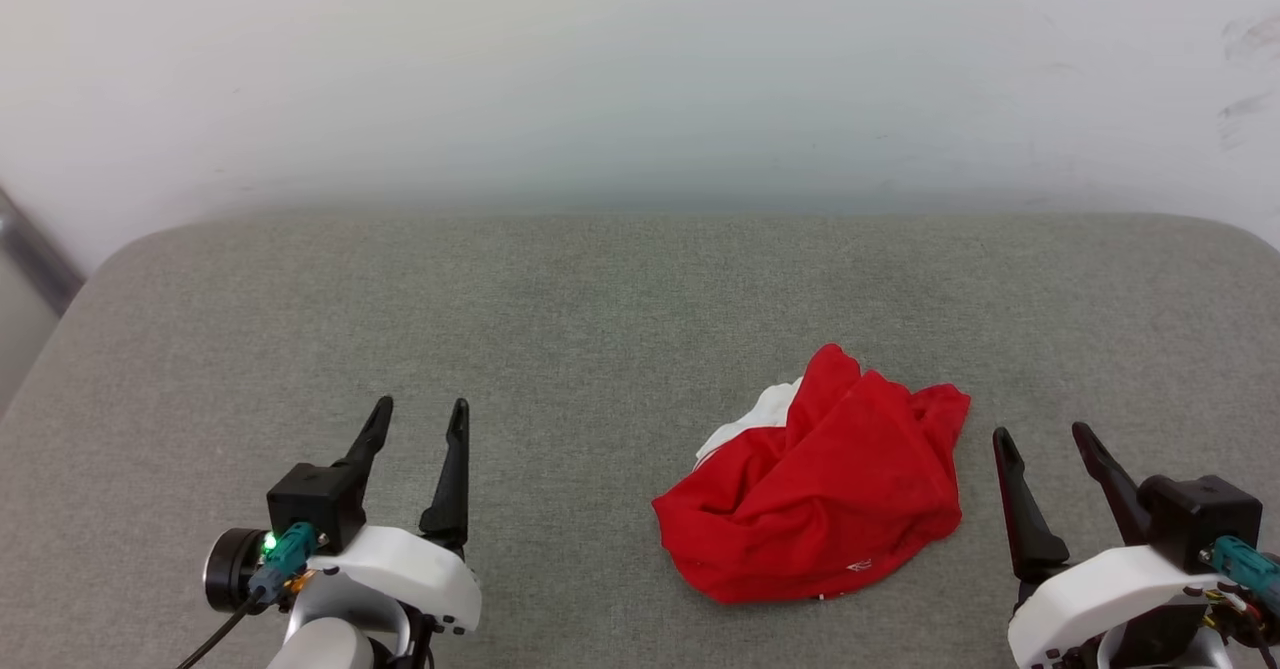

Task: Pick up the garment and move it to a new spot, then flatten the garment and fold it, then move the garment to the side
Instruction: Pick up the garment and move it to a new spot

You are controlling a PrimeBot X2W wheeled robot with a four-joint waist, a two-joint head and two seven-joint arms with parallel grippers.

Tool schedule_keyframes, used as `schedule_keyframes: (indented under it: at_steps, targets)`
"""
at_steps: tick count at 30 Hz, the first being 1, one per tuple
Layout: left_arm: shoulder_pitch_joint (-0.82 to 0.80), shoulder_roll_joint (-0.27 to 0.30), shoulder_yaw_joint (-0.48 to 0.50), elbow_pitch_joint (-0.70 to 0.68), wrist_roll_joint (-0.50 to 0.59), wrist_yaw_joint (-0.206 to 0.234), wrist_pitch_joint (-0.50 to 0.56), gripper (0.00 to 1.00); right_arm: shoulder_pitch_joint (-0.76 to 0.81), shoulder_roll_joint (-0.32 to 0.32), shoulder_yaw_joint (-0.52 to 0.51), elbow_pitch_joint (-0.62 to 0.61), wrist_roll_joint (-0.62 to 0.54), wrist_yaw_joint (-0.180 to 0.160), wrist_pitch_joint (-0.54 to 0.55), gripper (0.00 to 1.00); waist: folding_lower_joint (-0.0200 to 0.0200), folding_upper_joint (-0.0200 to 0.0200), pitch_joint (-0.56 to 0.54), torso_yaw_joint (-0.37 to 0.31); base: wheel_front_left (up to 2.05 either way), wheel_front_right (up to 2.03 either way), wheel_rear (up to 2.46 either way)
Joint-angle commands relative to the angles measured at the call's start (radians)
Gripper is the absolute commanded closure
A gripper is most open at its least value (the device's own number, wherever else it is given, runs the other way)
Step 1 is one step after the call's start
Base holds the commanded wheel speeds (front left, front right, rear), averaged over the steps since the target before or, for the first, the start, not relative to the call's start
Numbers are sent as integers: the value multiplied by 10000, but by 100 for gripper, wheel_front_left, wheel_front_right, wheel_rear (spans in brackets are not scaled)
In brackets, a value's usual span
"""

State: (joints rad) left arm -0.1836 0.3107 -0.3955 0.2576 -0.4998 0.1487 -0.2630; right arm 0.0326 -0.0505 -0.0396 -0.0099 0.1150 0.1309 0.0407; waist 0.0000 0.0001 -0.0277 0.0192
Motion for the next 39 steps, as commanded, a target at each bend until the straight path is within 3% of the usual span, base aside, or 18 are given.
schedule_keyframes:
  at_steps: [1,12,19,28,34,39]
  targets:
    - [74,18,-32,-61,37,-8,-23,0,81,5,-10,-62,10,-5,14,0,0,-1,11,-1,0,0,0]
    - [-135,53,-143,-176,-38,-54,71,0,26,5,18,-48,60,-5,29,0,0,-1,81,-4,0,0,0]
    - [-1209,-182,-886,-601,117,-750,830,0,-168,5,-56,-111,46,-3,55,0,0,-1,404,112,0,0,0]
    - [-3079,-599,-3060,-387,422,-2385,3336,0,-561,2,7,-89,4,-3,10,0,0,-1,1199,-111,0,0,0]
    - [-3631,-431,-4559,-40,-341,-2772,5541,0,-730,5,114,72,112,-3,-66,0,0,-1,1570,-390,0,0,0]
    - [-4067,179,-6202,-448,-1385,-2791,7097,0,-836,5,145,214,147,-3,-148,0,0,-1,1774,-509,0,0,0]
